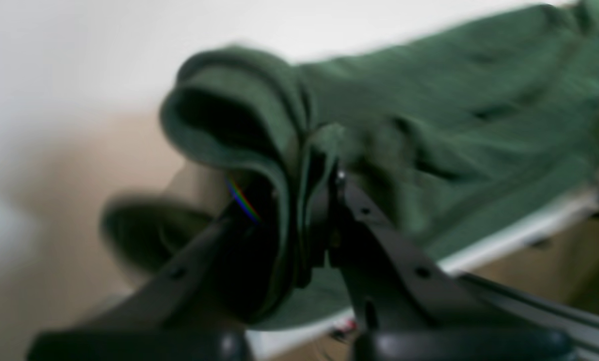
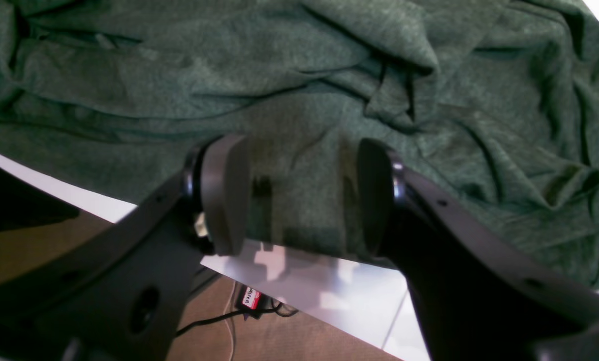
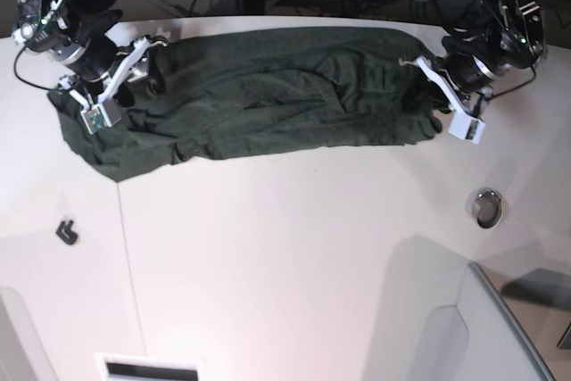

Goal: Layout the t-shirt on the table in an organized manner, then fold the t-shirt properly
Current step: 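Lower the left gripper to the other strip end and grasp it, then fold the strip end with the left gripper toward the right gripper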

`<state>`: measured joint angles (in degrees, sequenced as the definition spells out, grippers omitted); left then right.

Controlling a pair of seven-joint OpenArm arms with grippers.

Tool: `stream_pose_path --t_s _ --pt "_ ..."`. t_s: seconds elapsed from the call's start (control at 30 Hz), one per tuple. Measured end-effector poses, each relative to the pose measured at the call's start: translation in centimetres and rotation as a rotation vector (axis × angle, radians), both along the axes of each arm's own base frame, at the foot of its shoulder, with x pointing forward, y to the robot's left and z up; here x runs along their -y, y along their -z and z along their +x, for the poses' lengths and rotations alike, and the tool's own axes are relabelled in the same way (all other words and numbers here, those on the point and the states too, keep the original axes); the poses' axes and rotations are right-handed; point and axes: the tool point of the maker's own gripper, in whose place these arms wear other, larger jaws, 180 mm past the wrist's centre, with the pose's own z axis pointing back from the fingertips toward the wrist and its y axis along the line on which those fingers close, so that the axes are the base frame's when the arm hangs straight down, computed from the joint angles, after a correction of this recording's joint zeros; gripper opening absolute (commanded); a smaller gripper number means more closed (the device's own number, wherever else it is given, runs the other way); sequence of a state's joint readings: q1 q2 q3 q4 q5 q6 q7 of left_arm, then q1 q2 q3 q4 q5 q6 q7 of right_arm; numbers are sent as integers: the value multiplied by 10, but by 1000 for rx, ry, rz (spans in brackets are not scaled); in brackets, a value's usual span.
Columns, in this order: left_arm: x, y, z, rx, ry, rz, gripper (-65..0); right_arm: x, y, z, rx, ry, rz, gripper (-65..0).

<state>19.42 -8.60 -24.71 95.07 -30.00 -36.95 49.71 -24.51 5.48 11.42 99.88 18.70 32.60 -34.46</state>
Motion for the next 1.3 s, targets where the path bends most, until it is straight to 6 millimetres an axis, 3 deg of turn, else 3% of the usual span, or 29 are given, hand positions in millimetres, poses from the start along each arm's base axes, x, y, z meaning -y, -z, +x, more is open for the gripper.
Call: stream_pose_path --t_s 0.1,0.37,0.6,0.77,1.03,1.3 --pt "19 8 -17 -58 -52 -19 -650 1 0 0 0 1 -3 -332" --pt "43 -17 -9 2 -164 -86 -650 1 0 0 -1 1 -2 -332" --pt "63 -10 -15 -75 -207 -141 -650 2 0 0 -2 0 -5 -332" --pt "90 -18 -1 -42 -155 -184 -650 2 0 0 -3 0 -6 -332" --pt "123 -21 5 -60 -112 -232 -650 2 0 0 -3 0 -5 -332" --pt "155 -26 29 -18 -50 -282 -650 2 0 0 -3 0 -6 -332"
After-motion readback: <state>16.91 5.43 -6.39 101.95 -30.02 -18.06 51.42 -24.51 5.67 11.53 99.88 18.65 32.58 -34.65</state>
